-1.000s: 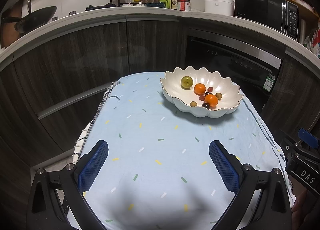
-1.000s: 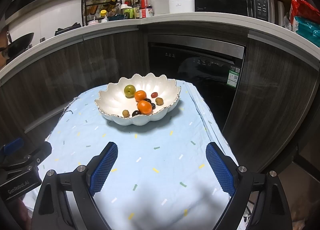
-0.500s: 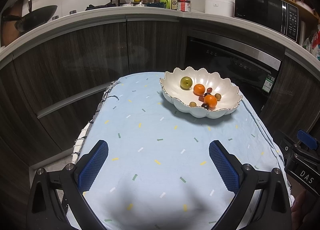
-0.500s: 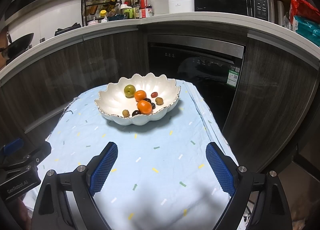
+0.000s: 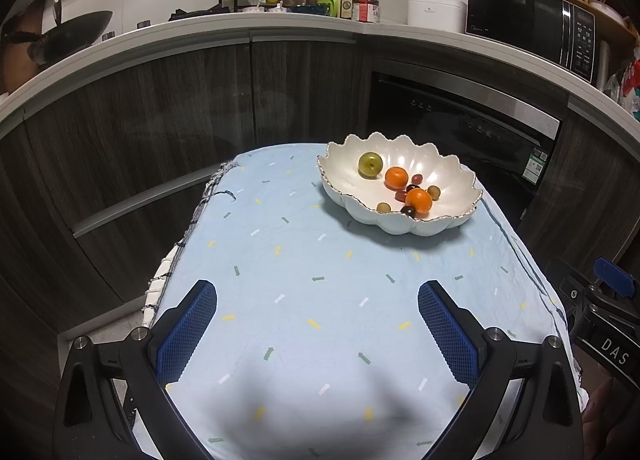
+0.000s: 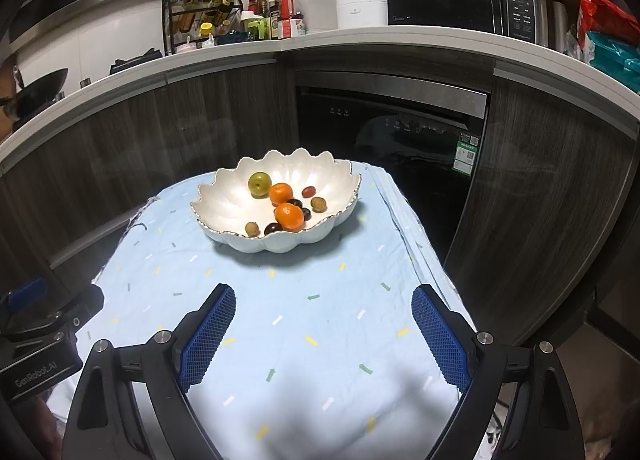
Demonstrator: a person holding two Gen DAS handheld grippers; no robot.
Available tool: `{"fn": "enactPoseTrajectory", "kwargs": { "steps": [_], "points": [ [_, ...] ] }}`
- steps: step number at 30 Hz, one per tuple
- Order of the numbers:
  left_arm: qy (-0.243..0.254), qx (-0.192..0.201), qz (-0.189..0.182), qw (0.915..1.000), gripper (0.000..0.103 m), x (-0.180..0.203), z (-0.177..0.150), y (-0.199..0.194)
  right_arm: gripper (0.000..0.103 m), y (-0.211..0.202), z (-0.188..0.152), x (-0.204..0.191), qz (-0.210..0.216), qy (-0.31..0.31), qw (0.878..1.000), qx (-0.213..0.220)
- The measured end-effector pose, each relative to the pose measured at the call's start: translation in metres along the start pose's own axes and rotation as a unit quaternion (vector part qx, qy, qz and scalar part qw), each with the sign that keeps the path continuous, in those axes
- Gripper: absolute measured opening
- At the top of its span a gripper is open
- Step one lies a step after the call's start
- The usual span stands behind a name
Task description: Organize fruits
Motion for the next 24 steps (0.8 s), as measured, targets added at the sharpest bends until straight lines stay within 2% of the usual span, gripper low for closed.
{"fn": "enactPoseTrajectory", "kwargs": {
  "steps": [24],
  "points": [
    [0.001,-0.007,0.000,1.0000,0.103,0.0009,-0.0019,0.0020,0.091,0.0000,-0.0003,0.0003,0.000,0.001,1.000,-0.001]
  ]
}}
Point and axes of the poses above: each gripper's, at about its wrist camera, not at the fingertips, and y roughly the way its jaws point, x to its right, z to its top, the point moved 6 cm from there along y, roughly the way its jaws point, and after that the axes turned 8 degrees about x, right-handed, at the moved point
